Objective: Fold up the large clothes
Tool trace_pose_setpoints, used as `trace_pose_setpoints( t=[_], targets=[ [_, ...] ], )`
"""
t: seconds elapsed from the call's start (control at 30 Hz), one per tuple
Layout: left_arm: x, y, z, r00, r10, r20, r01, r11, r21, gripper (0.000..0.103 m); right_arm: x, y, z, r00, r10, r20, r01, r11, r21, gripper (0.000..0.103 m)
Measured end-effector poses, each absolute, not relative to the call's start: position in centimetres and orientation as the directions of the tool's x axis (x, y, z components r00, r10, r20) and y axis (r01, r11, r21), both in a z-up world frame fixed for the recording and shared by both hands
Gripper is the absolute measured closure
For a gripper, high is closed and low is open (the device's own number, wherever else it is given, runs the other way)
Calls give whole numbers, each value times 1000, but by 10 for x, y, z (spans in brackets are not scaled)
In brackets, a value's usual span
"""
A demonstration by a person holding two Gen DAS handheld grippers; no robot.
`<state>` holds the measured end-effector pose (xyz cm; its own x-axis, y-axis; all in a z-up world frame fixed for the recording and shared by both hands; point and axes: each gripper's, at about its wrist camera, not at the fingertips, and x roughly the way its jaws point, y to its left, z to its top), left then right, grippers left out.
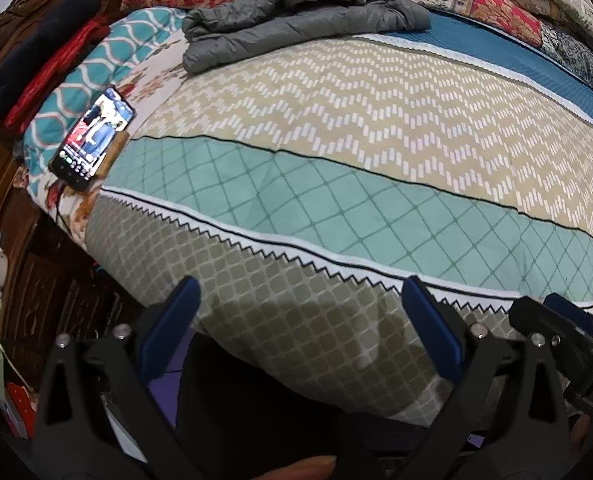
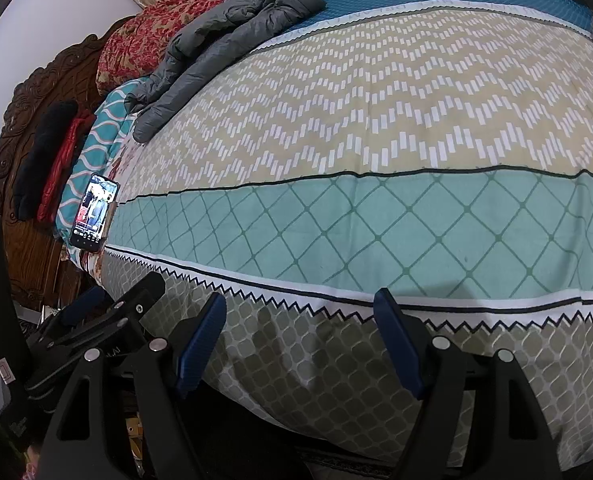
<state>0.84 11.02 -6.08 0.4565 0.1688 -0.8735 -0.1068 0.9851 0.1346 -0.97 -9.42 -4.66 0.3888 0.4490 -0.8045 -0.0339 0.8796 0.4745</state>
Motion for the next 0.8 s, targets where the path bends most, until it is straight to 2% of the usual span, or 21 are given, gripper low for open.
trace_pose_setpoints(
  t=[0.8],
  targets=[
    [9,109,-63,454,160,-877,-96,987,130,6,-10,-96,-49,384,447,-808,-29,880,473,18]
  ],
)
